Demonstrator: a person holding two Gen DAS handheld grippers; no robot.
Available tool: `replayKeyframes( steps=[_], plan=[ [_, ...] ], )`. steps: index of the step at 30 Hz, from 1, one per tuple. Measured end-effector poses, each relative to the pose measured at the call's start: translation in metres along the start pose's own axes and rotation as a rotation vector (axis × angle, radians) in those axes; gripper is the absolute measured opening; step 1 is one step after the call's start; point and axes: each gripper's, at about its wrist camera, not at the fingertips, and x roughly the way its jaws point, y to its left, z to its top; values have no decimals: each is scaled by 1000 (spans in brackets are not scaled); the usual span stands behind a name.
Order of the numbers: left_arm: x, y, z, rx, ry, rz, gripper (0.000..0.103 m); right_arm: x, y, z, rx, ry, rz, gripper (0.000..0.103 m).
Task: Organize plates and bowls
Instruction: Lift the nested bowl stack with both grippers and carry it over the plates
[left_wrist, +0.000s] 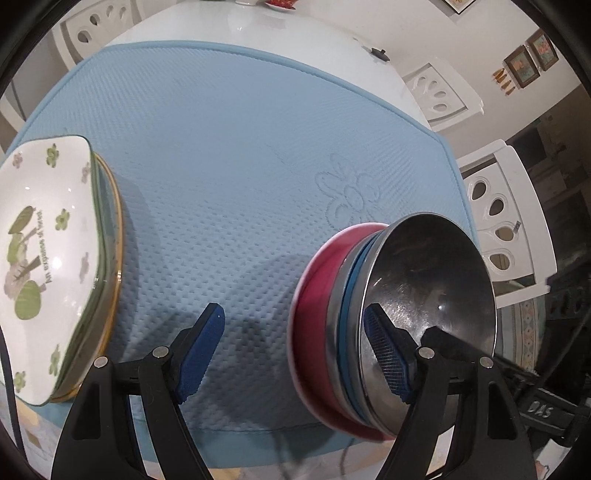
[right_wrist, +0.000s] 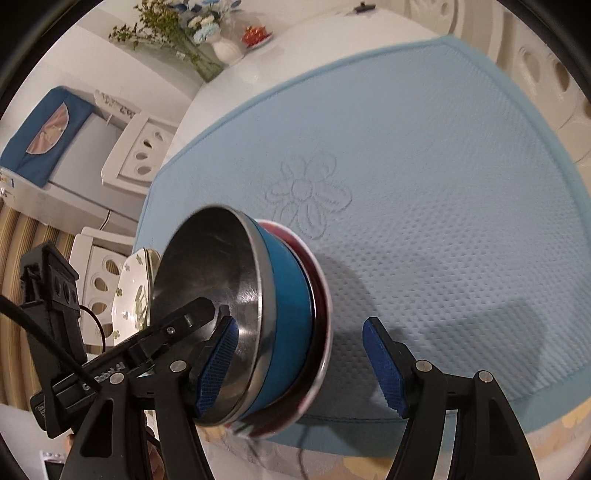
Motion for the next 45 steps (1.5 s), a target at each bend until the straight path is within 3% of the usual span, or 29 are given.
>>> replayKeyframes(
  steps=[2,5,9,12,21,31,39,45],
  plan=[
    [4,1,0,-12,12,-18,74,10,-6,0,20,28,26,67],
    [10,6,-1,-30,30,-56,65,25,-22,1,116,84,136,67],
    [12,7,-1,-73,34,-155,45,34,-34,2,178,101,206,66],
    [11,4,-2,-81,23,-162,45,37,-32,3,159,116,219,57],
    [5,-8,-8,-104,-37,-99,44,37,-11,-1,69,89,136,56],
    [-9,-7,-11,-153,-66,-111,43,24,3,1,73,81,99,56],
    [-59,-7,-1,-146,-166,-122,43,-9,34,12,3,39,114,56],
    [-106,15,3,-165,-235,-109,43,-23,77,9,-54,28,133,56]
  ],
)
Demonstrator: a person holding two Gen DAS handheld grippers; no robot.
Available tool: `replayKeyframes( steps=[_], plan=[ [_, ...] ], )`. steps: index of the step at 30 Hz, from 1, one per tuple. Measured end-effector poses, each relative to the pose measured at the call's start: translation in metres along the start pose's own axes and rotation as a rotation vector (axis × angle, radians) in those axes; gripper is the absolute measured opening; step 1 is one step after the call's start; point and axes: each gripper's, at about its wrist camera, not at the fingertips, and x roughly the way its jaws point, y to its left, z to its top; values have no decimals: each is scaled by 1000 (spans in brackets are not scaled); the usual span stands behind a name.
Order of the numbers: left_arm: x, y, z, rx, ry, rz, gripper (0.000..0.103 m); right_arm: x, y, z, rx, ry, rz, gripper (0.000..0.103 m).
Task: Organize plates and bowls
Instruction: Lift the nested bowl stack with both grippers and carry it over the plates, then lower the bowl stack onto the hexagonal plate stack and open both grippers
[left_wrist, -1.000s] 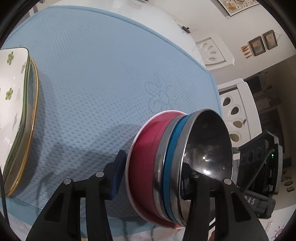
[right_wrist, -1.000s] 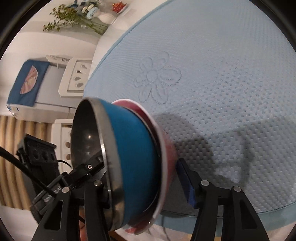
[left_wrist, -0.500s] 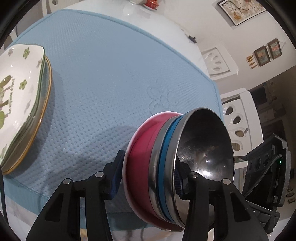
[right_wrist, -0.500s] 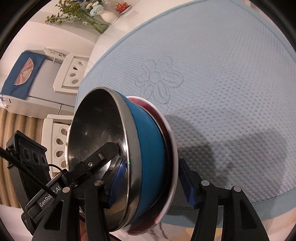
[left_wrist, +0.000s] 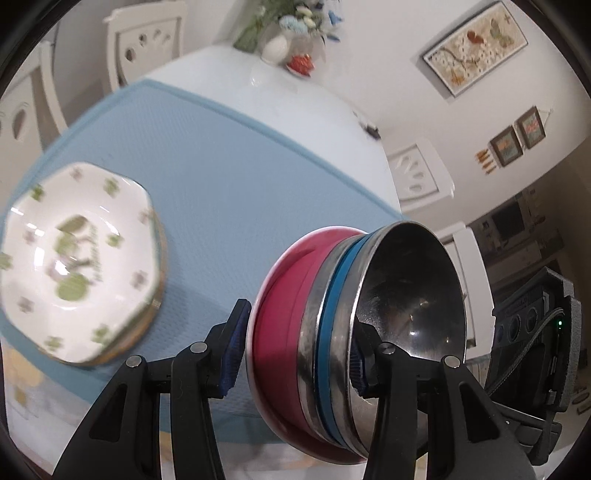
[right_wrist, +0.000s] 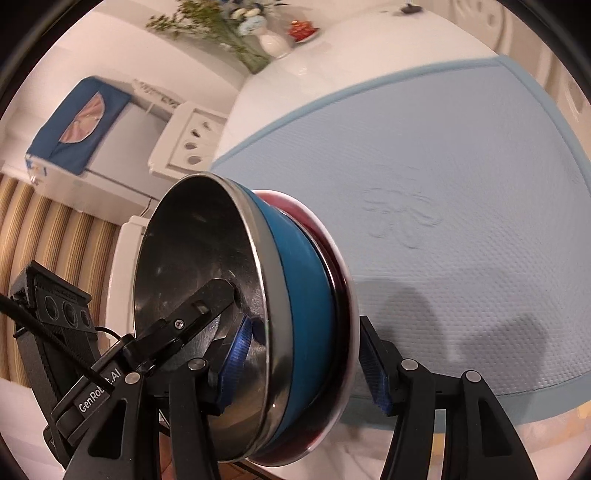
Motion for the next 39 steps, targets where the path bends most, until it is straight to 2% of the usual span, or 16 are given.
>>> replayKeyframes(
  steps=[6,12,20,27,39],
  plan=[
    [-36,31,21,0,-29,23,43,14,56,-5,-53,-1,25,56],
    [-60,81,36,-16,-36,45,43,53,110,-10,-61,24,31,56],
    [-60,147,46,-44,8,70,43,115,149,-18,-50,86,4,56],
    [-46,177,54,-38,62,59,43,147,155,-24,-17,108,-36,56],
    [-10,192,73,13,142,29,43,170,143,-10,52,99,-124,56]
  ],
)
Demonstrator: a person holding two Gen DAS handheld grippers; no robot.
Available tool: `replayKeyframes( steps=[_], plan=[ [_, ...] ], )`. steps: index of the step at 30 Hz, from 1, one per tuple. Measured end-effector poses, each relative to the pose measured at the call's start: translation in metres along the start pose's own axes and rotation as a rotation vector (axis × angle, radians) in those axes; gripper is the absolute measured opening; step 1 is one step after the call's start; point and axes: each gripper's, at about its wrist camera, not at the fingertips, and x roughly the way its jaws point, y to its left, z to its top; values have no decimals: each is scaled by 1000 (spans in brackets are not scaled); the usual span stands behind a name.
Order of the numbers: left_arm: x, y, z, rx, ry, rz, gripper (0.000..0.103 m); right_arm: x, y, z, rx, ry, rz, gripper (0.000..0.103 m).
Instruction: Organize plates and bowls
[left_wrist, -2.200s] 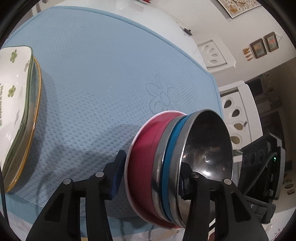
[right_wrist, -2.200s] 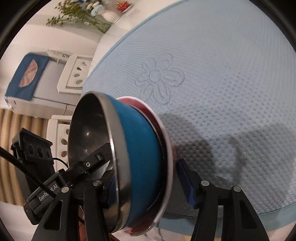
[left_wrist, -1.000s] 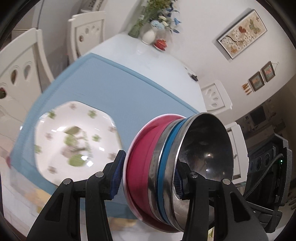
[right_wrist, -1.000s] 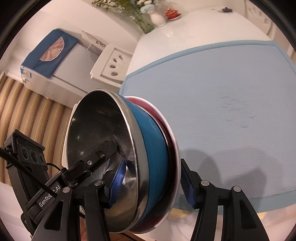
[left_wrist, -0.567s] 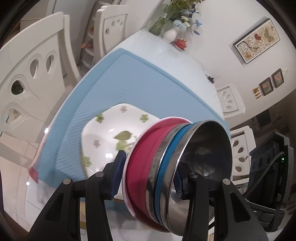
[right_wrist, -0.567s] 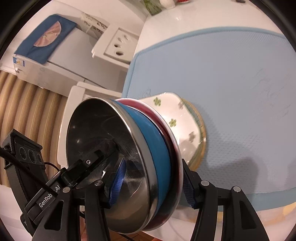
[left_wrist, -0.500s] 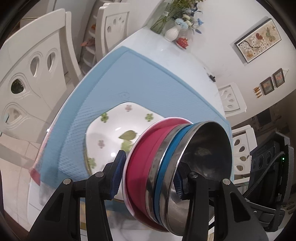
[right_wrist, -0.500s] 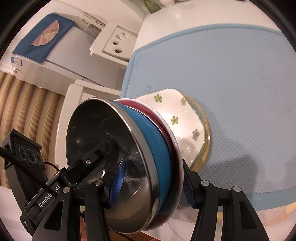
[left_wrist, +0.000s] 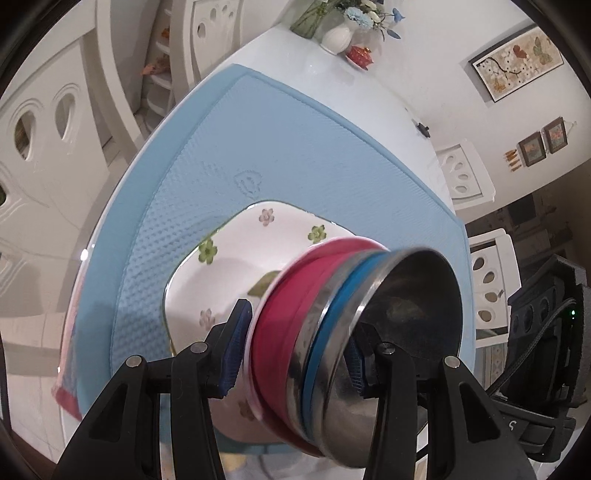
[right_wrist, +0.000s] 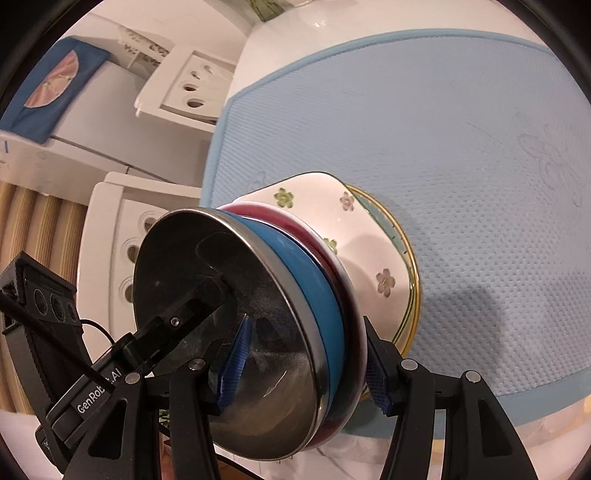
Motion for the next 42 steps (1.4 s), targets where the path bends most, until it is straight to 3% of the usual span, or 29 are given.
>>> replayKeyframes(
  steps=[8,11,16,19,25,28,31,35,42],
  plan=[
    [-1,6,12,36,28,-3,43,0,5,15,37,-12,-9,56],
    [-17,11,17,47,-18,-2,45,-12,2,16,60,-26,11,56],
    [-48,6,24,100,-62,-22,46,-51,7,6,43,-111,23,56],
    [-66,-15,21,195,-96,-24,46,-78,24,-4,-8,-190,-21,56],
    [-111,-59,12,336,-257,17,56,-124,69,-29,-207,-352,-176,59],
    [-133,-79,3,399,-364,65,60,-142,75,-35,-220,-394,-225,59],
    [-149,-98,-7,464,-447,141,72,-154,71,-38,-194,-410,-250,60],
    [-162,-109,-16,454,-519,183,86,-166,65,-44,-200,-403,-273,60],
    [-177,-116,-32,365,-550,211,87,-188,49,-70,-212,-416,-316,60]
  ],
)
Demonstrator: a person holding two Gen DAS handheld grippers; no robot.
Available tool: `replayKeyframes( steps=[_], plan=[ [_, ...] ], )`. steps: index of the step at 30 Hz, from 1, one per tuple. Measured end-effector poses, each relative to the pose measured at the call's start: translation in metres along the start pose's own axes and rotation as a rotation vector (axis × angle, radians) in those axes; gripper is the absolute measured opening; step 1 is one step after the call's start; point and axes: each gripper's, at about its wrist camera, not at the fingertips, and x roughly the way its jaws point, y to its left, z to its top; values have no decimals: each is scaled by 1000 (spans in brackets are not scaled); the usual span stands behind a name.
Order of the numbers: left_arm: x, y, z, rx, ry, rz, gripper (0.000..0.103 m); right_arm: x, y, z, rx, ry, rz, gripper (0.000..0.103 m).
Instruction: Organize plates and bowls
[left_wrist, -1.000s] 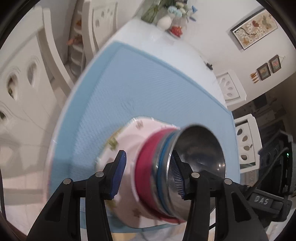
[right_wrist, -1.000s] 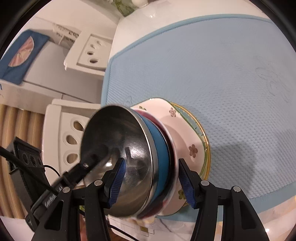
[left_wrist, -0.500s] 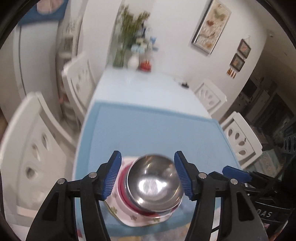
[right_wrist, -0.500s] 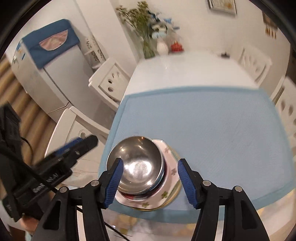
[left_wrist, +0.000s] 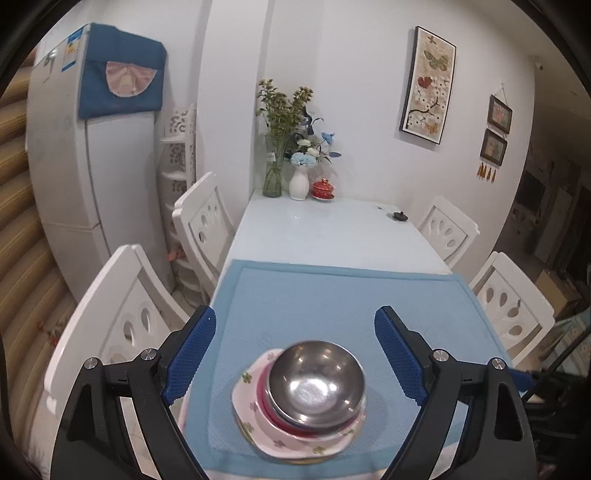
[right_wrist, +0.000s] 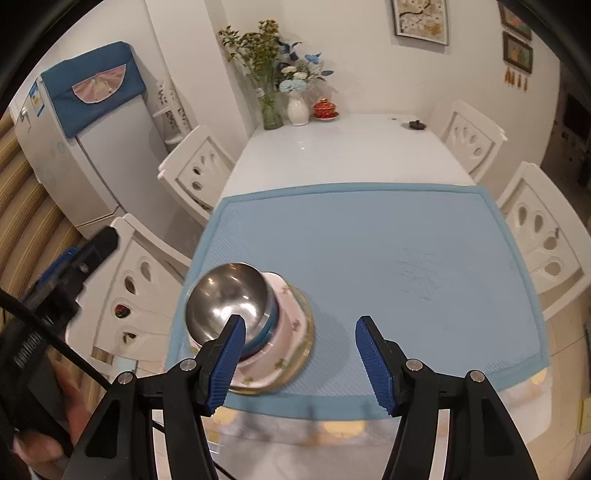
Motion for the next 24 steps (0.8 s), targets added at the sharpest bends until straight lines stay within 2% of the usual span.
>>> replayKeyframes(
  steps=[3,7,12,16,22,24],
  plan=[
    [-8,-6,-5,-25,34,-10,87,-4,-14,-14,31,26,-11,61],
    [-21,-20,-13,-21,50,20,87,-12,-29,-30,48,59,-23,61],
    [-33,-41,-21,33,43,72,87,-35,-44,-46,52,32,-35,62],
    [-39,-63,-30,72,14,63,87,-49,-59,-63,51,14,-56,62],
    [-45,-91,-44,149,38,86,87,-67,-67,-75,32,-29,-95,63],
    [-52,-98,-48,173,16,100,87,-73,-69,-78,22,-43,-102,72]
  ],
)
